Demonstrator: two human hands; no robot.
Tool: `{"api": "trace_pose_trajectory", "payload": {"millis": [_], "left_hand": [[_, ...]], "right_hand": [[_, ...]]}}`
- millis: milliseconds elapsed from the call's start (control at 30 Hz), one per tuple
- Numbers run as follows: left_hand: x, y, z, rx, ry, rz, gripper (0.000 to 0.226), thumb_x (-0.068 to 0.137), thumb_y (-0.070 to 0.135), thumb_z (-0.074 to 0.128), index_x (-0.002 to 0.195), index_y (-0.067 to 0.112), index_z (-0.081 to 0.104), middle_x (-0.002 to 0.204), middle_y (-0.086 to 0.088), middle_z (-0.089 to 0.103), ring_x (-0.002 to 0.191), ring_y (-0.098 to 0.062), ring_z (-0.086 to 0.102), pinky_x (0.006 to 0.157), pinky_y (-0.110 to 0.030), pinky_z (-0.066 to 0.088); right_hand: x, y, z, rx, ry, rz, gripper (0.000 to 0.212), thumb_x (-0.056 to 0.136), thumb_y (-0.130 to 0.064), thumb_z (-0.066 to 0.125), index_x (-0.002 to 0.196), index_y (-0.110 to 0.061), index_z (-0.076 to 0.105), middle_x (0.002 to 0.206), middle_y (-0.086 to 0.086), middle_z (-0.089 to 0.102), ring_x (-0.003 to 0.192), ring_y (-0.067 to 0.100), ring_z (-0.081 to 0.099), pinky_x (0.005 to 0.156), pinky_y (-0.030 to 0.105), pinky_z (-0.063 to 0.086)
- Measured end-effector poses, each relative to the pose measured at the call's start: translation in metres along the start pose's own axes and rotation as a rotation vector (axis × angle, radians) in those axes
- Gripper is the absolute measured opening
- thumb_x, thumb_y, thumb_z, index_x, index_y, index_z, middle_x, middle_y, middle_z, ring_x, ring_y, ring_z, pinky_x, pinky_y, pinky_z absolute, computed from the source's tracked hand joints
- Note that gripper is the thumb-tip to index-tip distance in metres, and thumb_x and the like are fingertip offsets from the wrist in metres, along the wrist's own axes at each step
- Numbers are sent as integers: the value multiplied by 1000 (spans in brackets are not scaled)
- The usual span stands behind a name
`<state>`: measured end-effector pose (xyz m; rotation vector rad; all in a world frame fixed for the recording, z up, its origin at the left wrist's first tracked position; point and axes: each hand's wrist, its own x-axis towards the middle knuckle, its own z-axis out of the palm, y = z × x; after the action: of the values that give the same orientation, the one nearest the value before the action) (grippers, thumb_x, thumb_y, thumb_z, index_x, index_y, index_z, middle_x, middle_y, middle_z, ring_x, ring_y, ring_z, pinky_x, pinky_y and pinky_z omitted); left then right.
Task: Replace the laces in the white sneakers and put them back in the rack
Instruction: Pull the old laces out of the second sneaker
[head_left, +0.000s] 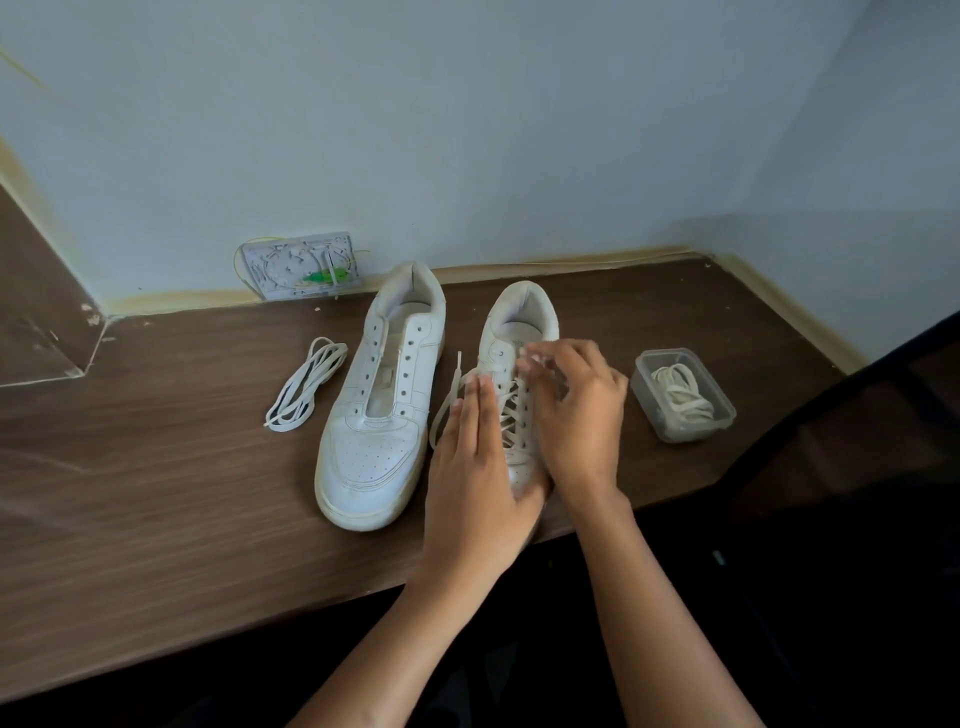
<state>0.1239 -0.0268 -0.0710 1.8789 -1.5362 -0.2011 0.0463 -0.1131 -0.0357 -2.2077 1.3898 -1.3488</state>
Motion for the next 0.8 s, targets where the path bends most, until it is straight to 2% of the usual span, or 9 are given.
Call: {"api": "trace_pose_trajectory", "payload": {"millis": [67, 167, 333, 433, 500, 600, 633, 733, 800], "left_hand": [[0, 1, 0, -1, 7, -1, 96, 85, 53, 51, 156, 9, 3, 164, -5, 3, 151, -17, 5, 121, -28, 8], [0, 1, 0, -3, 5, -8, 96, 84, 52, 51, 156, 8, 6, 164, -6, 5, 151, -19, 8, 122, -31, 11], [0, 2, 1, 19, 27, -13, 96, 84, 56, 46, 156, 6, 6, 164, -8, 6, 151, -20, 10, 119, -26, 7], [0, 3, 3, 26, 32, -16, 96, 86, 50, 56, 156, 6, 8, 163, -9, 9, 150, -21, 12, 120, -29, 11], [-1, 4, 3, 28, 50, -17, 94, 85, 46, 59, 155, 3, 12, 162, -12, 13, 149, -23, 16, 120, -31, 16], [-2, 6, 3, 16, 56, -41, 92, 84, 45, 54, 154, 1, 13, 162, -15, 15, 149, -25, 19, 120, -33, 18], [-3, 6, 3, 14, 55, -50, 93, 84, 46, 53, 154, 1, 12, 162, -16, 14, 149, -26, 18, 120, -34, 18], [-3, 8, 4, 31, 63, -61, 96, 81, 46, 53, 153, -1, 10, 161, -18, 14, 149, -27, 17, 120, -34, 16], [-3, 9, 4, 37, 56, -58, 97, 82, 48, 51, 154, 0, 8, 162, -17, 12, 149, -27, 15, 119, -30, 10]], "right_hand": [[0, 2, 1, 31, 37, 14, 5, 90, -17, 68, 90, -20, 73, 94, -10, 67, 84, 4, 58, 92, 29, 36], [0, 4, 2, 6, -12, 24, 8, 93, -13, 64, 92, -20, 68, 98, -11, 63, 87, 7, 60, 89, 23, 28], [0, 6, 2, -83, -83, -69, 12, 97, -20, 59, 106, -19, 66, 107, -6, 62, 92, 11, 60, 91, 26, 27], [1, 9, 4, -75, -98, -55, 9, 95, -12, 58, 99, -17, 65, 104, -4, 59, 91, 12, 58, 92, 29, 32], [0, 6, 4, 33, -82, 12, 13, 93, -4, 55, 93, -15, 61, 101, -4, 56, 87, 10, 57, 88, 30, 43], [-1, -4, 2, 210, -58, 169, 19, 96, -1, 48, 91, -19, 53, 96, -1, 62, 82, -6, 56, 72, 9, 41], [0, -3, 1, 279, -34, 243, 18, 98, -2, 45, 92, -18, 51, 94, 0, 65, 81, -8, 59, 68, 6, 40], [10, 9, -7, 537, 80, 489, 16, 103, -5, 33, 96, -15, 42, 91, -1, 70, 87, 6, 71, 66, 13, 44], [13, 14, -16, 457, 97, 472, 11, 102, -6, 41, 95, -13, 46, 91, -3, 69, 92, 9, 70, 71, 11, 45]]}}
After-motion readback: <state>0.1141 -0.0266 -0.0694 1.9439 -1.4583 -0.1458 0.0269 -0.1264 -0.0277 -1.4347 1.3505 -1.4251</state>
